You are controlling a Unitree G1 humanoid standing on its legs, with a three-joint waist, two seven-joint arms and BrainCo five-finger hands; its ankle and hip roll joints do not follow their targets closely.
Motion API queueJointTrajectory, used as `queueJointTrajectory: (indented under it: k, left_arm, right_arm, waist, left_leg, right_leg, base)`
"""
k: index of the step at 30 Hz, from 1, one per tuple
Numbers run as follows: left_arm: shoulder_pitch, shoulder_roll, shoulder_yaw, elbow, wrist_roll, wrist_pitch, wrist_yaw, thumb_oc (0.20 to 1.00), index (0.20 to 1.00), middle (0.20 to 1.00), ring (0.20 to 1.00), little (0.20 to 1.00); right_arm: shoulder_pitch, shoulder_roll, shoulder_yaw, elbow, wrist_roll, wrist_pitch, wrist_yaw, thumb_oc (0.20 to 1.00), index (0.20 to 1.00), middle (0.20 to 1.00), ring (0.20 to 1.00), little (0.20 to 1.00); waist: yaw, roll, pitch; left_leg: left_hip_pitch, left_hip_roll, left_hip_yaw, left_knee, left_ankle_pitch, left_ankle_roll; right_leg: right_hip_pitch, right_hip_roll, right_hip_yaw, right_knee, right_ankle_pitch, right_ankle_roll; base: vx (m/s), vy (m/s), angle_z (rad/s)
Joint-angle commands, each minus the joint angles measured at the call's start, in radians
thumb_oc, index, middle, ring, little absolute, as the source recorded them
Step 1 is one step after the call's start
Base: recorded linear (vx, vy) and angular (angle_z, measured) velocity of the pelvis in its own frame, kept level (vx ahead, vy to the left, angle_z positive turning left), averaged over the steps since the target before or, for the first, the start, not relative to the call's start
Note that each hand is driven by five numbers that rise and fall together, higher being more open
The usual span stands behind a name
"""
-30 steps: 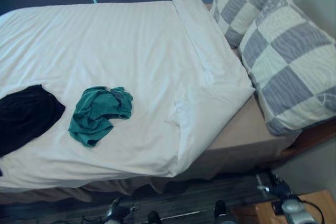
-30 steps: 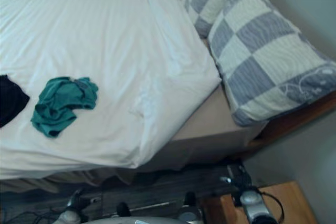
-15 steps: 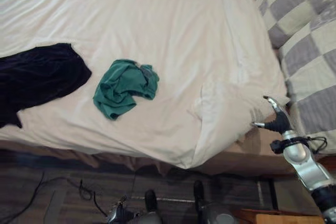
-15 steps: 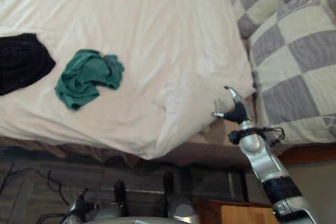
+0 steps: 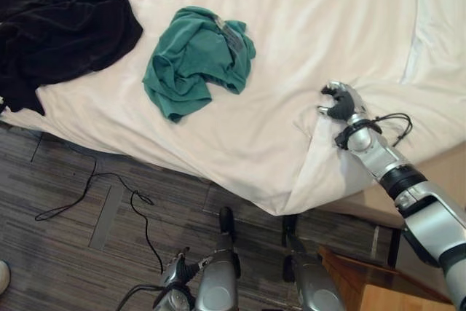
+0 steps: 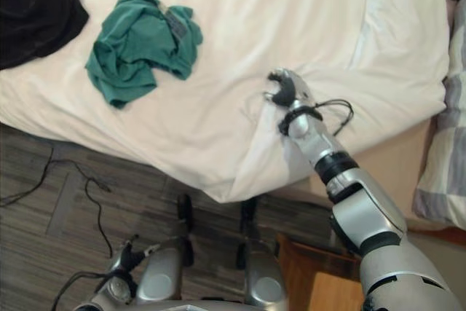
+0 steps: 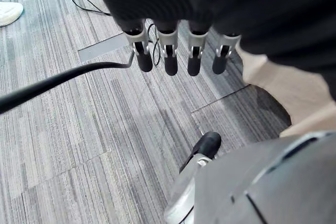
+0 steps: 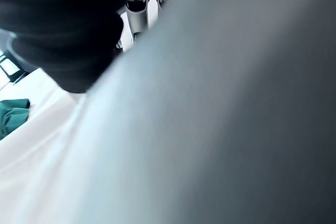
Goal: Tidy up the quilt and then pick up the clothes from the bed and put them into the laundry hamper.
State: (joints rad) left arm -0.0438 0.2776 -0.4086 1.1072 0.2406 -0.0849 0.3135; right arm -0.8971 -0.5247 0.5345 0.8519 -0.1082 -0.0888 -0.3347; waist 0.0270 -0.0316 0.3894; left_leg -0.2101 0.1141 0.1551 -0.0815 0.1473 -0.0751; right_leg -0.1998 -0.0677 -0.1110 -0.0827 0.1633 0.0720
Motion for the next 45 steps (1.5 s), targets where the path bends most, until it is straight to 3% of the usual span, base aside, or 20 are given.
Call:
queueJointTrajectory:
  k: [1, 3, 9, 10, 11, 15, 17, 23, 24, 25, 26, 27, 28, 33, 36, 39, 41, 45]
  left_arm:
    - [0.021, -0.048, -0.081, 0.068, 0.022, 0.016, -0.007, 1.0, 1.0, 1.0, 1.0, 1.0]
    - [0.01, -0.061, -0.036, 0.094, 0.034, 0.05, -0.025, 1.0, 1.0, 1.0, 1.0, 1.0]
    - [-0.008, -0.074, 0.036, 0.128, 0.05, 0.086, -0.082, 1.0, 1.0, 1.0, 1.0, 1.0]
    - [-0.006, -0.078, 0.04, 0.131, 0.049, 0.087, -0.088, 1.0, 1.0, 1.0, 1.0, 1.0]
    - [-0.005, -0.078, 0.039, 0.131, 0.049, 0.087, -0.088, 1.0, 1.0, 1.0, 1.0, 1.0]
    - [-0.003, -0.119, 0.037, 0.148, 0.018, 0.097, -0.097, 1.0, 1.0, 1.0, 1.0, 1.0]
    - [-0.023, -0.148, 0.024, 0.156, -0.016, 0.099, -0.095, 1.0, 1.0, 1.0, 1.0, 1.0]
    - [-0.046, -0.181, -0.014, 0.156, -0.062, 0.086, -0.091, 1.0, 1.0, 1.0, 1.0, 1.0]
    - [0.063, 0.176, 0.138, 0.16, -0.036, -0.004, -0.174, 1.0, 1.0, 1.0, 1.0, 1.0]
    - [0.062, 0.178, 0.138, 0.16, -0.036, -0.004, -0.174, 1.0, 1.0, 1.0, 1.0, 1.0]
    - [0.035, 0.12, 0.104, 0.029, -0.031, -0.01, -0.168, 1.0, 1.0, 1.0, 1.0, 1.0]
    - [0.035, 0.121, 0.103, 0.028, -0.031, -0.009, -0.168, 1.0, 1.0, 1.0, 1.0, 1.0]
    - [0.044, 0.08, 0.078, 0.001, -0.014, -0.01, -0.179, 1.0, 1.0, 1.0, 1.0, 1.0]
    - [0.027, 0.044, 0.058, 0.027, -0.011, -0.002, -0.173, 1.0, 1.0, 1.0, 1.0, 1.0]
    - [-0.02, 0.025, 0.037, 0.042, -0.013, 0.008, -0.158, 1.0, 1.0, 1.0, 1.0, 1.0]
    - [-0.074, 0.027, 0.005, 0.056, -0.03, 0.009, -0.129, 1.0, 1.0, 1.0, 1.0, 1.0]
    - [-0.09, 0.028, -0.01, 0.06, -0.039, 0.01, -0.121, 1.0, 1.0, 1.0, 1.0, 1.0]
    - [-0.07, 0.046, -0.017, 0.061, -0.053, 0.001, -0.108, 1.0, 1.0, 1.0, 1.0, 1.0]
  right_arm:
    - [0.076, 0.018, -0.012, 0.047, 0.025, 0.008, 0.009, 0.2, 0.2, 0.2, 0.2, 0.2]
    - [0.309, 0.025, -0.091, -0.037, 0.026, 0.002, 0.036, 0.2, 0.2, 0.2, 0.2, 0.2]
    - [0.687, 0.031, -0.267, -0.108, 0.075, -0.017, 0.09, 0.2, 0.2, 0.2, 0.2, 0.2]
    - [0.724, 0.038, -0.291, -0.099, 0.087, -0.016, 0.093, 0.802, 0.802, 0.802, 0.802, 0.802]
    - [0.727, 0.038, -0.291, -0.101, 0.087, -0.016, 0.093, 1.0, 1.0, 1.0, 1.0, 1.0]
    - [0.831, 0.116, -0.405, 0.026, 0.168, -0.011, 0.06, 1.0, 1.0, 1.0, 1.0, 1.0]
    - [0.87, 0.171, -0.493, 0.197, 0.256, -0.008, 0.023, 1.0, 1.0, 1.0, 1.0, 1.0]
    - [0.895, 0.142, -0.661, 0.318, 0.43, -0.025, -0.037, 1.0, 1.0, 1.0, 1.0, 1.0]
    - [0.987, -0.006, -0.821, 0.164, 0.461, -0.051, -0.061, 1.0, 1.0, 1.0, 1.0, 1.0]
    - [0.989, -0.003, -0.823, 0.16, 0.46, -0.049, -0.062, 1.0, 1.0, 1.0, 1.0, 1.0]
    - [1.009, -0.014, -0.915, -0.107, 0.421, -0.061, -0.139, 1.0, 1.0, 1.0, 1.0, 1.0]
    - [1.01, -0.014, -0.916, -0.109, 0.42, -0.06, -0.139, 1.0, 1.0, 1.0, 1.0, 1.0]
    - [1.004, -0.016, -0.965, -0.186, 0.383, -0.091, -0.192, 0.2, 0.2, 0.2, 0.2, 0.2]
    - [0.883, -0.061, -0.913, -0.363, 0.311, -0.123, -0.235, 0.2, 0.2, 0.2, 0.2, 0.2]
    - [0.775, -0.098, -0.845, -0.457, 0.258, -0.124, -0.242, 0.2, 0.2, 0.2, 0.2, 0.2]
    - [0.59, -0.148, -0.727, -0.434, 0.256, -0.124, -0.247, 0.2, 0.2, 0.2, 0.2, 0.2]
    - [0.526, -0.158, -0.681, -0.427, 0.264, -0.121, -0.243, 0.2, 0.2, 0.2, 0.2, 0.2]
    - [0.417, -0.135, -0.592, -0.281, 0.307, -0.117, -0.242, 0.2, 0.2, 0.2, 0.2, 0.2]
  waist:
    - [-0.019, -0.033, -0.045]
    - [-0.057, -0.047, -0.076]
    - [-0.134, -0.071, -0.161]
    - [-0.142, -0.073, -0.177]
    - [-0.141, -0.073, -0.178]
    - [-0.181, -0.087, -0.229]
    - [-0.205, -0.089, -0.258]
    - [-0.239, -0.096, -0.299]
    - [-0.219, -0.064, -0.286]
    - [-0.218, -0.065, -0.286]
    - [-0.231, -0.051, -0.272]
    - [-0.23, -0.051, -0.273]
    - [-0.234, -0.044, -0.265]
    - [-0.217, -0.036, -0.232]
    - [-0.197, -0.027, -0.177]
    - [-0.169, -0.019, -0.077]
    - [-0.156, -0.01, -0.041]
    - [-0.133, 0.037, 0.004]
  left_leg:
    - [0.041, 0.007, 0.054, 0.012, -0.083, -0.005]
    - [0.095, 0.011, 0.069, 0.009, -0.102, -0.004]
    - [0.191, 0.01, 0.111, -0.004, -0.14, -0.002]
    - [0.196, 0.011, 0.118, -0.006, -0.141, -0.001]
    - [0.197, 0.01, 0.119, -0.006, -0.142, -0.001]
    - [0.238, 0.014, 0.155, -0.006, -0.158, 0.004]
    - [0.268, 0.017, 0.173, -0.006, -0.171, 0.007]
    - [0.288, 0.021, 0.186, -0.006, -0.181, 0.007]
    - [0.29, 0.016, 0.182, -0.006, -0.181, 0.001]
    - [0.287, 0.017, 0.182, -0.006, -0.177, 0.0]
    - [0.288, 0.012, 0.171, -0.006, -0.182, -0.001]
    - [0.287, 0.012, 0.172, -0.006, -0.181, -0.001]
    - [0.285, 0.008, 0.166, -0.006, -0.185, 0.004]
    - [0.268, 0.007, 0.148, -0.006, -0.178, 0.004]
    - [0.229, 0.007, 0.131, -0.004, -0.16, 0.0]
    - [0.099, 0.012, 0.112, 0.139, -0.179, -0.006]
    - [0.048, 0.013, 0.107, 0.184, -0.186, -0.013]
    - [-0.092, 0.033, 0.108, 0.313, -0.221, -0.006]
  right_leg:
    - [0.003, -0.032, 0.044, 0.117, -0.214, 0.033]
    - [0.043, -0.029, 0.055, 0.107, -0.219, 0.034]
    - [0.124, -0.024, 0.091, 0.055, -0.208, 0.049]
    - [0.126, -0.025, 0.096, 0.048, -0.2, 0.052]
    - [0.126, -0.025, 0.097, 0.047, -0.2, 0.052]
    - [0.148, -0.026, 0.128, 0.026, -0.175, 0.065]
    - [0.168, -0.03, 0.136, 0.022, -0.172, 0.072]
    - [0.177, -0.032, 0.141, 0.018, -0.166, 0.078]
    - [0.184, -0.043, 0.121, 0.013, -0.16, 0.091]
    - [0.181, -0.042, 0.122, 0.013, -0.157, 0.09]
    - [0.184, -0.045, 0.114, 0.015, -0.159, 0.095]
    - [0.183, -0.045, 0.115, 0.015, -0.159, 0.095]
    - [0.181, -0.047, 0.112, 0.017, -0.164, 0.094]
    - [0.172, -0.048, 0.107, 0.018, -0.175, 0.087]
    - [0.136, -0.047, 0.104, 0.038, -0.189, 0.077]
    - [0.039, -0.056, 0.118, 0.115, -0.195, 0.061]
    - [-0.015, -0.053, 0.123, 0.163, -0.201, 0.055]
    - [-0.18, -0.055, 0.135, 0.333, -0.253, 0.049]
  base:
    - [0.04, 0.0, 0.06]
    - [0.1, 0.016, 0.02]
    - [0.1, 0.033, -0.29]
    - [0.05, 0.025, -0.38]
    - [0.06, 0.032, -0.35]
    - [0.04, 0.034, -0.33]
    - [0.06, 0.039, -0.27]
    - [0.04, 0.034, -0.17]
    - [-0.01, 0.102, -0.19]
    - [-0.02, 0.155, -0.23]
    - [-0.02, 0.048, -0.03]
    - [-0.01, 0.081, 0.1]
    - [-0.01, 0.036, 0.18]
    - [-0.05, 0.002, 0.13]
    - [-0.15, -0.039, 0.21]
    - [-0.29, -0.067, 0.2]
    - [-0.21, -0.069, 0.18]
    - [-0.14, -0.037, 0.03]
